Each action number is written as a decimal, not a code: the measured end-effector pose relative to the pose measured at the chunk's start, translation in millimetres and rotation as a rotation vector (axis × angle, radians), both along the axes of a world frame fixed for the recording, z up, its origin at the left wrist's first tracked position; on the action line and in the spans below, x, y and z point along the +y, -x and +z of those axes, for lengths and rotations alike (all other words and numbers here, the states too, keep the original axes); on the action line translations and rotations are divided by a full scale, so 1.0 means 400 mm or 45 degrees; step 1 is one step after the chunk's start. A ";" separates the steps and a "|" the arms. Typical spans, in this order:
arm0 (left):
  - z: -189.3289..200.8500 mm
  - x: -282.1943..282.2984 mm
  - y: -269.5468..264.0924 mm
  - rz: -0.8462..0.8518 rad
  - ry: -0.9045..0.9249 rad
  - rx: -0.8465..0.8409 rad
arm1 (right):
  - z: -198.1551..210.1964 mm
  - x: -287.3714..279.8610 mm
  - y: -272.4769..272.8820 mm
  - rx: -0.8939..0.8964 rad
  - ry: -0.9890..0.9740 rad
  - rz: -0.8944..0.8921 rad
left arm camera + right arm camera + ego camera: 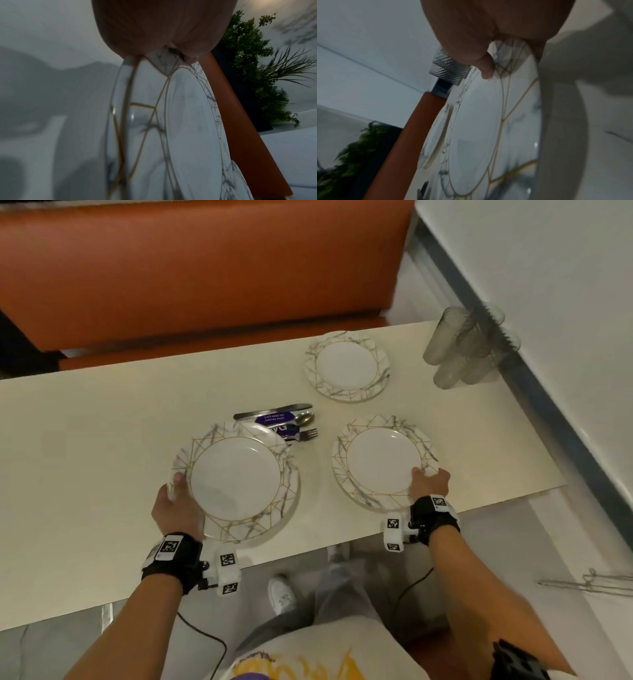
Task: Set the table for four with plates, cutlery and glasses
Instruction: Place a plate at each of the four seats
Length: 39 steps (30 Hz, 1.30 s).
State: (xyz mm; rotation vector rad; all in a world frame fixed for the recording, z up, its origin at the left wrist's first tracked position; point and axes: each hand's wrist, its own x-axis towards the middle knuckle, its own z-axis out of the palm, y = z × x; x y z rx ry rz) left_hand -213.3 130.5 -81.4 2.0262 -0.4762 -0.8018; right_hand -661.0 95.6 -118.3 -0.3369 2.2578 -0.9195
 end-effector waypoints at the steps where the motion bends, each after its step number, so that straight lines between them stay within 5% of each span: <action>1: 0.003 0.010 -0.006 -0.010 -0.014 -0.007 | -0.008 0.020 -0.004 0.001 -0.010 -0.023; 21: 0.025 0.020 0.026 -0.079 0.037 0.113 | -0.020 0.122 0.042 0.260 -0.222 0.163; 26: 0.054 0.029 0.047 -0.071 0.034 0.155 | 0.025 0.119 0.000 0.576 -0.309 0.183; 29: 0.046 0.037 0.035 -0.084 0.078 0.181 | 0.048 0.098 -0.069 0.631 -0.002 0.374; 33: 0.060 0.044 0.030 -0.118 0.083 0.138 | 0.081 0.062 -0.226 0.425 0.380 0.772; 39: 0.093 0.071 -0.001 -0.151 0.102 0.162 | 0.143 0.017 -0.460 0.126 0.273 1.304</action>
